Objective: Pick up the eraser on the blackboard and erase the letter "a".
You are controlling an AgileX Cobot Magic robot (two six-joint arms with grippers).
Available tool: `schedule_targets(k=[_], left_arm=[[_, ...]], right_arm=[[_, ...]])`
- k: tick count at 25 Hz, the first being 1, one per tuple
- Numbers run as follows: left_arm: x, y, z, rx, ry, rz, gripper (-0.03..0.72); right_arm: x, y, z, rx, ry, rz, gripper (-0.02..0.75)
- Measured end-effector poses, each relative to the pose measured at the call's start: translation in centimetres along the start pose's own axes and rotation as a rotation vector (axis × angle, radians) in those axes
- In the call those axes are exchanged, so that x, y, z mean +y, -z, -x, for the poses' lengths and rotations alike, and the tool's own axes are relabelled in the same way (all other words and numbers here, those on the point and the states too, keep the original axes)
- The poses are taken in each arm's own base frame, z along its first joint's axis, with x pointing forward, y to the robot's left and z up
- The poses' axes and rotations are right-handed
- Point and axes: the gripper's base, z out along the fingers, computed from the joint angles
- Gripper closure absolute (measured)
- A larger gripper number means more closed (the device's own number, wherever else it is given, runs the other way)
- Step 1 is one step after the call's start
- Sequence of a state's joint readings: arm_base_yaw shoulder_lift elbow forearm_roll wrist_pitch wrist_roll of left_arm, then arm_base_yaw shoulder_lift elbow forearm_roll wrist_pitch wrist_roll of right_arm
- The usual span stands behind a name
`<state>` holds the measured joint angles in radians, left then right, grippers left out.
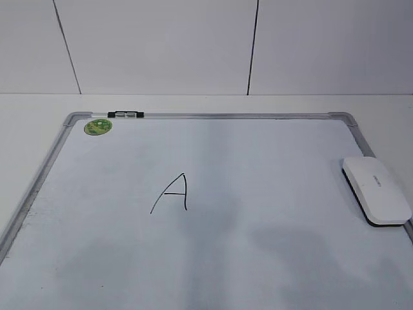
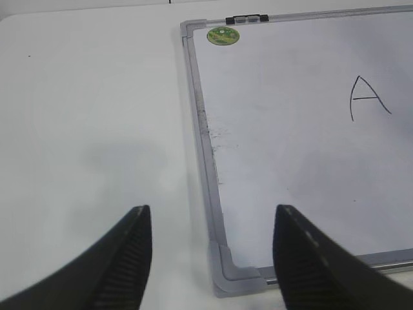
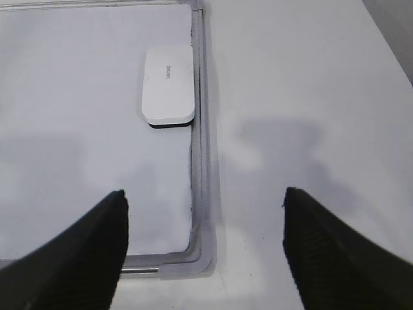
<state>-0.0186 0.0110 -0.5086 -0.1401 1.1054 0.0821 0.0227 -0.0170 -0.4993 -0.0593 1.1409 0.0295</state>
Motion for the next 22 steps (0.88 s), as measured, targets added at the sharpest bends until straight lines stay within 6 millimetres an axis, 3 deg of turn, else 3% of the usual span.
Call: schedule_targets(k=[22], left_arm=[[0.00, 0.00, 0.00, 0.000, 0.000, 0.000, 0.259]], right_arm=[[0.02, 0.01, -0.01, 0.000, -0.010, -0.018, 0.145]])
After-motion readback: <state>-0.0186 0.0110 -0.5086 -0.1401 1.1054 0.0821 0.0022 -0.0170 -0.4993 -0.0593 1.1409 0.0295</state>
